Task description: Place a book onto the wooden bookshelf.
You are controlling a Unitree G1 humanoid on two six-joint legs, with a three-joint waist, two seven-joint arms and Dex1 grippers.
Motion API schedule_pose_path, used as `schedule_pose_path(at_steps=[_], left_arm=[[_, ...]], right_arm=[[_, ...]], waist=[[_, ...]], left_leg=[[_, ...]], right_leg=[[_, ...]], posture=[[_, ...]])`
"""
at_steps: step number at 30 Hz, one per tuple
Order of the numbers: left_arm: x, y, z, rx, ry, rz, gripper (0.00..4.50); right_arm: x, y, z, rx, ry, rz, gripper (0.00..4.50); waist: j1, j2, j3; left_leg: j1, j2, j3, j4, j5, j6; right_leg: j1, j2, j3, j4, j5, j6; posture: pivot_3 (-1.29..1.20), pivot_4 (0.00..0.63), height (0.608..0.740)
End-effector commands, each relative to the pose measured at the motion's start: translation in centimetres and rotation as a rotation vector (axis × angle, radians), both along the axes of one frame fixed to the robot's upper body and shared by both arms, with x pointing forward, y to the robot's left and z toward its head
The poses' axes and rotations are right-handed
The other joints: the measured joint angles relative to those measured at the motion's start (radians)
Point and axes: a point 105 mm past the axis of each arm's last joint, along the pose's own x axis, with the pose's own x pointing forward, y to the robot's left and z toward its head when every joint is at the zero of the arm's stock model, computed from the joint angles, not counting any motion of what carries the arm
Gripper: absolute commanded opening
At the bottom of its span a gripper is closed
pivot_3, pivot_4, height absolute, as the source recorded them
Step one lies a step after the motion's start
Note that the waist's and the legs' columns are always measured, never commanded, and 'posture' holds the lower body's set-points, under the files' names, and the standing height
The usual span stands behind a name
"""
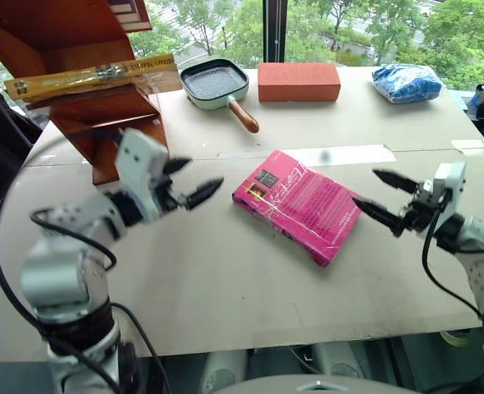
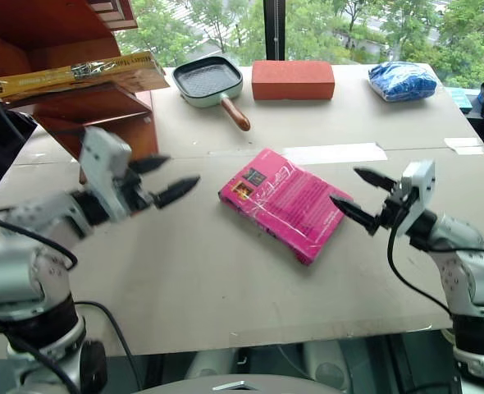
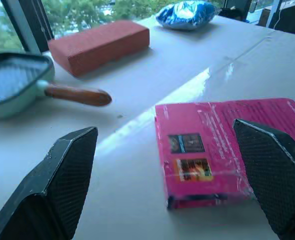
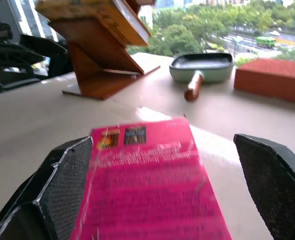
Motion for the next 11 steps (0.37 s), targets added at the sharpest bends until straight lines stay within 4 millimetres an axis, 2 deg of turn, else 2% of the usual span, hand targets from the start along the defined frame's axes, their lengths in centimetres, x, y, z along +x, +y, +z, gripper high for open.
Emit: schedule_pose_path(at_steps=[1, 4, 7, 11], left_arm=[[-2.1, -1.3, -3.8, 0.062, 0.002, -0.013, 4.45], [-3.7, -0.9, -7.1, 0.026, 0.08, 0.006, 4.45], [-5.1, -0.6, -9.7, 0.062, 0.099, 0.033, 4.45], [-5.7, -0.4, -11.3, 0.062, 0.091, 0.048, 4.45]], right_arm=[[-1.7, -2.1, -2.5, -0.132, -0.022, -0.074, 4.5], [-3.0, -3.8, -5.0, -0.154, 0.03, -0.141, 4.5], [-3.8, -5.0, -6.7, -0.185, 0.054, -0.195, 4.5], [-4.4, -5.6, -7.6, -0.203, 0.058, -0.22, 4.5]], waist=[[0.003, 0.001, -0.001], [0.007, 0.001, -0.001], [0.011, 0.003, -0.004], [0.011, 0.005, -0.007]], left_leg=[[0.001, 0.0, 0.0, 0.0, 0.0, 0.0], [0.011, 0.0, 0.002, -0.003, 0.0, 0.0], [0.013, 0.001, 0.003, -0.002, 0.0, 0.0], [0.017, 0.002, 0.007, -0.002, 0.0, 0.0]], right_leg=[[0.001, 0.0, 0.001, 0.0, 0.0, 0.0], [0.011, -0.001, 0.003, -0.004, -0.002, -0.002], [0.011, -0.001, 0.003, -0.004, -0.004, -0.002], [0.012, -0.001, 0.007, -0.003, -0.004, -0.002]], posture=[[0.0, 0.15, 0.74], [0.0, 0.15, 0.74], [0.0, 0.15, 0.74], [0.0, 0.15, 0.74]])
